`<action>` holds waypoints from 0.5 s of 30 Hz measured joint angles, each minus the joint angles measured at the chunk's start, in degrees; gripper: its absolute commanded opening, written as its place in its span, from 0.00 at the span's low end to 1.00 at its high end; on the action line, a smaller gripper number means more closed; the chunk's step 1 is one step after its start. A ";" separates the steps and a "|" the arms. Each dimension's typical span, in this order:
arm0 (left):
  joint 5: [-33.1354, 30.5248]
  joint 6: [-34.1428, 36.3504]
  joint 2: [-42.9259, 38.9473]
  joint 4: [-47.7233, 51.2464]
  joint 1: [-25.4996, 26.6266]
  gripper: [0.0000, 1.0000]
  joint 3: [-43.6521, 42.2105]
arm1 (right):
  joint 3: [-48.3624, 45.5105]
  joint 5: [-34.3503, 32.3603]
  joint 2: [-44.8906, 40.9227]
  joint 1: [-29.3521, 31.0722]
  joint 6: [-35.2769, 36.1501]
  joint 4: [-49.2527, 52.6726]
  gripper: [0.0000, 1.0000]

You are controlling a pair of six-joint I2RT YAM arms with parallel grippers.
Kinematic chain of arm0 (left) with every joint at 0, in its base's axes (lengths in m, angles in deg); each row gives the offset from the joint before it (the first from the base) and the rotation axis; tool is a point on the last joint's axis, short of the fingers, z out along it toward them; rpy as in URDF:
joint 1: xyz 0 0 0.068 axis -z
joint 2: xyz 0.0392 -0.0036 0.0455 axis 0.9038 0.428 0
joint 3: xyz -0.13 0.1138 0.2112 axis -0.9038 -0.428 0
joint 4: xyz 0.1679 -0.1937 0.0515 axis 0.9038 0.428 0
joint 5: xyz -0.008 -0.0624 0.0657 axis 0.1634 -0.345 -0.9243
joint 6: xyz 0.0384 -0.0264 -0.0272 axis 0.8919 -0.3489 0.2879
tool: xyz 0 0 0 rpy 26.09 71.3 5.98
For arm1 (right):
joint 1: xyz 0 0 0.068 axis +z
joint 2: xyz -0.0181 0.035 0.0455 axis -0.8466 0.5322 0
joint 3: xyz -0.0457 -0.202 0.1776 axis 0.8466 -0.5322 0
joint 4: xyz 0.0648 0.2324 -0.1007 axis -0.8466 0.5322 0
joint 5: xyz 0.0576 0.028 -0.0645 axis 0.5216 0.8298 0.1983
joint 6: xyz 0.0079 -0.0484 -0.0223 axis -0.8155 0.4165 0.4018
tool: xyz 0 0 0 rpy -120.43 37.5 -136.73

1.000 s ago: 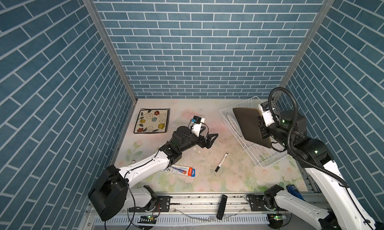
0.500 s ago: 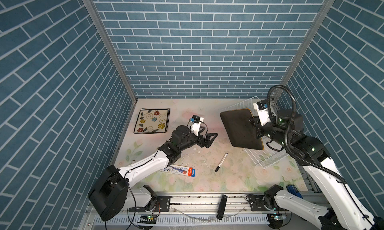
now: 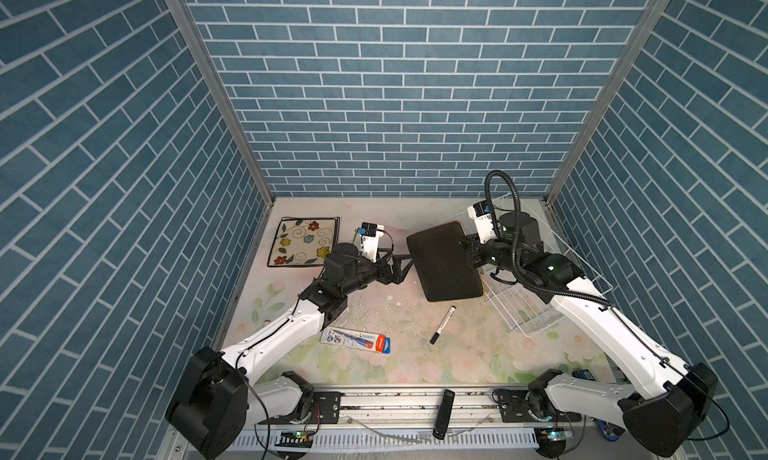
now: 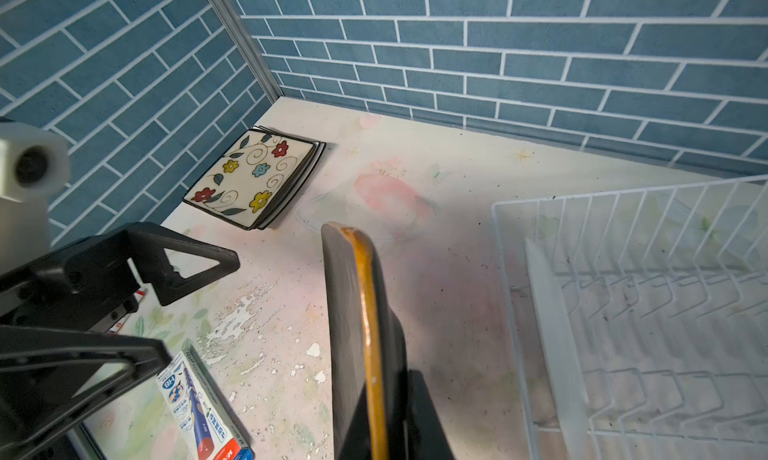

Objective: Unload the plates from the dish rack
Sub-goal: 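Carry the dark plate toward the left gripper while the left gripper approaches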

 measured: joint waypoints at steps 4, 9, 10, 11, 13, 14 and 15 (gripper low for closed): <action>1.68 -0.46 -1.77 3.06 -3.06 1.00 0.00 | -1.53 2.19 1.14 -0.20 -3.26 -5.73 0.00; 4.81 -2.16 -2.36 7.32 -8.28 1.00 0.00 | -6.40 7.37 3.26 -2.49 -10.64 -17.73 0.00; 5.68 -2.58 -2.60 8.13 -9.70 1.00 0.00 | -7.76 8.79 4.31 -3.41 -12.98 -21.11 0.00; 6.36 -2.89 -2.89 8.72 -10.78 1.00 0.00 | -8.79 9.81 5.27 -4.15 -14.69 -23.71 0.00; 7.91 -3.48 -3.80 10.14 -13.20 1.00 0.00 | -11.02 12.31 8.04 -5.95 -19.28 -29.77 0.00; 8.66 -3.61 -4.31 10.71 -14.25 1.00 0.00 | -11.61 13.35 9.29 -6.51 -20.94 -31.91 0.00; 9.46 -3.69 -4.92 11.37 -15.32 1.00 0.00 | -12.02 14.51 10.67 -7.10 -22.67 -33.90 0.00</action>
